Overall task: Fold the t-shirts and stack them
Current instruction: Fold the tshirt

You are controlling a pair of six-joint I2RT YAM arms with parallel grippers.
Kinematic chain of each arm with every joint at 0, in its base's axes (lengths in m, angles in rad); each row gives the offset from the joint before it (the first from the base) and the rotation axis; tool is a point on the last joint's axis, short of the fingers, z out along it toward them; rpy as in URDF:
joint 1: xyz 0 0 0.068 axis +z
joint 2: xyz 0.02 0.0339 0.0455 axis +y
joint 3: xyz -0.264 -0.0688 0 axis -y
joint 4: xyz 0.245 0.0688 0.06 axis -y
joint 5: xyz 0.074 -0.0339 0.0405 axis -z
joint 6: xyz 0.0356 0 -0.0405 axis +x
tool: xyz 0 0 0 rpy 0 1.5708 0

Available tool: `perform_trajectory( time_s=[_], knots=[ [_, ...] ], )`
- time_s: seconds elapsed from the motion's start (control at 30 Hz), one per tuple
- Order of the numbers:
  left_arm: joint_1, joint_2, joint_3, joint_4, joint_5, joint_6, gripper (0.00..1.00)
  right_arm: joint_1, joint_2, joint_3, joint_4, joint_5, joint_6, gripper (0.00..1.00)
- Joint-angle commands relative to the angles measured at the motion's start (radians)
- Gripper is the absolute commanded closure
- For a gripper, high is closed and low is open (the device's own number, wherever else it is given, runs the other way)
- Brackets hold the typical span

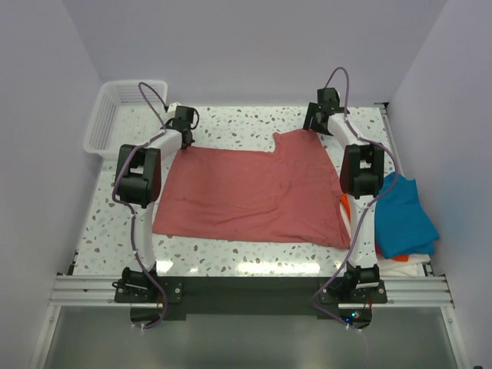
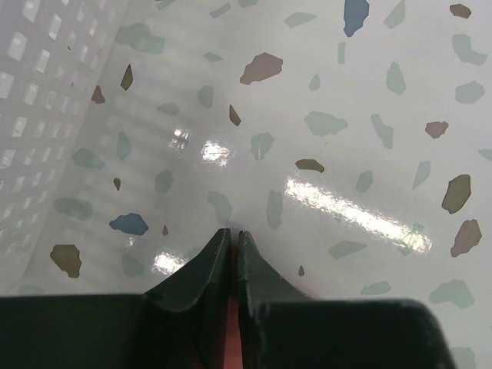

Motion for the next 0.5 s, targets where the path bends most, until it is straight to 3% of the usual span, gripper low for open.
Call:
perform_trajectory(
  time_s=[0.0, 0.27, 0.3, 0.37, 0.4, 0.47],
  knots=[
    [0.000, 0.019, 0.011, 0.007, -0.001, 0.011, 0.89, 0.002, 0.016, 0.027, 0.001, -0.014, 0.011, 0.28],
    [0.005, 0.000, -0.016, 0.022, -0.010, 0.003, 1.00, 0.003, 0.056, 0.057, -0.011, -0.045, 0.049, 0.48],
    [0.007, 0.000, -0.016, 0.022, -0.011, 0.002, 1.00, 0.003, 0.059, 0.068, -0.020, -0.047, 0.052, 0.59],
    [0.008, -0.006, -0.016, 0.022, -0.022, -0.004, 1.00, 0.003, 0.070, 0.079, -0.025, -0.053, 0.060, 0.71],
    [0.008, -0.007, -0.018, 0.025, -0.024, -0.004, 1.00, 0.003, 0.071, 0.083, -0.024, -0.062, 0.061, 0.84],
    [0.011, -0.015, -0.016, 0.030, -0.033, -0.004, 1.00, 0.003, 0.080, 0.091, -0.025, -0.071, 0.069, 0.95]
  ],
)
